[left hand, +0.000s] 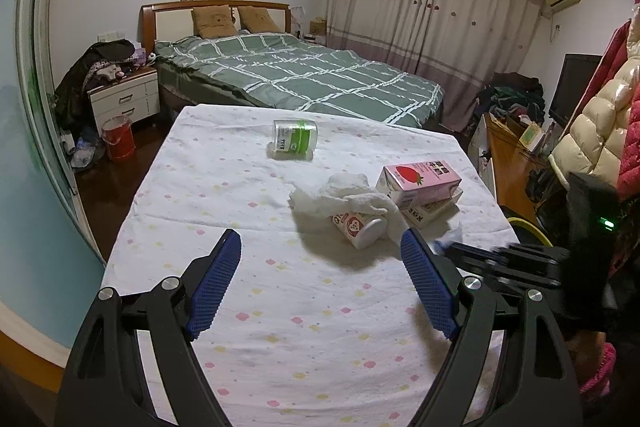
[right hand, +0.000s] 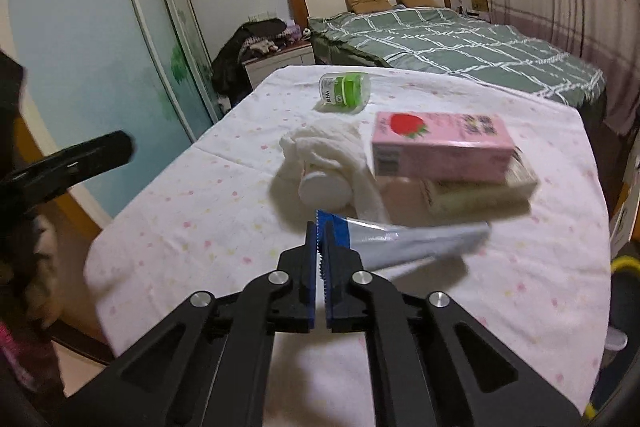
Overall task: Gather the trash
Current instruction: 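Grasp the crumpled white wrapper with the right gripper, then lift the wrapper, carry it over the bin and open the right gripper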
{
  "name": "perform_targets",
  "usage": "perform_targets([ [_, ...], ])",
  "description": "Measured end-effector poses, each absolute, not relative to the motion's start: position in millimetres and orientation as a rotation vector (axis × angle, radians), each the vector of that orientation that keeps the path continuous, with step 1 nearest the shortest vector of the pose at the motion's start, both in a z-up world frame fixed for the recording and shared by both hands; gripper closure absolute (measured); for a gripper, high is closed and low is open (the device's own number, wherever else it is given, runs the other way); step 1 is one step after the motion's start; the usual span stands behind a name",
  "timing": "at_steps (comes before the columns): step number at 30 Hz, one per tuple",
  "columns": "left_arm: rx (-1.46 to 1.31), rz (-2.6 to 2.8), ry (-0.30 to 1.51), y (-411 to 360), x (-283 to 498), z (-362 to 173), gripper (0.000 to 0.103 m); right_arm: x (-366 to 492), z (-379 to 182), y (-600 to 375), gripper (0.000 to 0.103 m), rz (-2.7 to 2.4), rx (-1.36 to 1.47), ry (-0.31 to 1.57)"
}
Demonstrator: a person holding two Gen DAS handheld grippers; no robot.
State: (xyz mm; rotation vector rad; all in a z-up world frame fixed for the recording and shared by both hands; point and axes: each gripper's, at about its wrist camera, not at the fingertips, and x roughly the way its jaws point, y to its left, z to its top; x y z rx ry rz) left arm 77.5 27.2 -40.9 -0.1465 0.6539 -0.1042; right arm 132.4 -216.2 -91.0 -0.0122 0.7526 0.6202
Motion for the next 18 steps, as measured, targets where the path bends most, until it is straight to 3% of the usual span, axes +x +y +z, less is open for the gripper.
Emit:
perform_targets([
  [12, -0.126, -0.134, 0.665, 8, 82, -46, 0.022, 91, -110, -287, 0.098, 0.483, 0.038, 0.811],
  [14, -0.121, -0.141, 0.665, 4, 83, -46, 0.022, 96, -111, -290, 0.082, 0.462, 0.091, 0.822],
  [15, -0.117, -0.145, 0.664, 1, 82, -45, 0.022, 99, -110, -292, 0.061, 0.448, 0.124, 0.825],
  [16, -0.108, -0.15, 0.662, -2, 82, -44, 0.022, 103, -109, -292, 0.048, 0.435, 0.144, 0.828],
  [18, -0.097, -0.154, 0.658, -4, 80, -42, 0.022, 111, -108, -289, 0.048, 0.419, 0.175, 0.834],
])
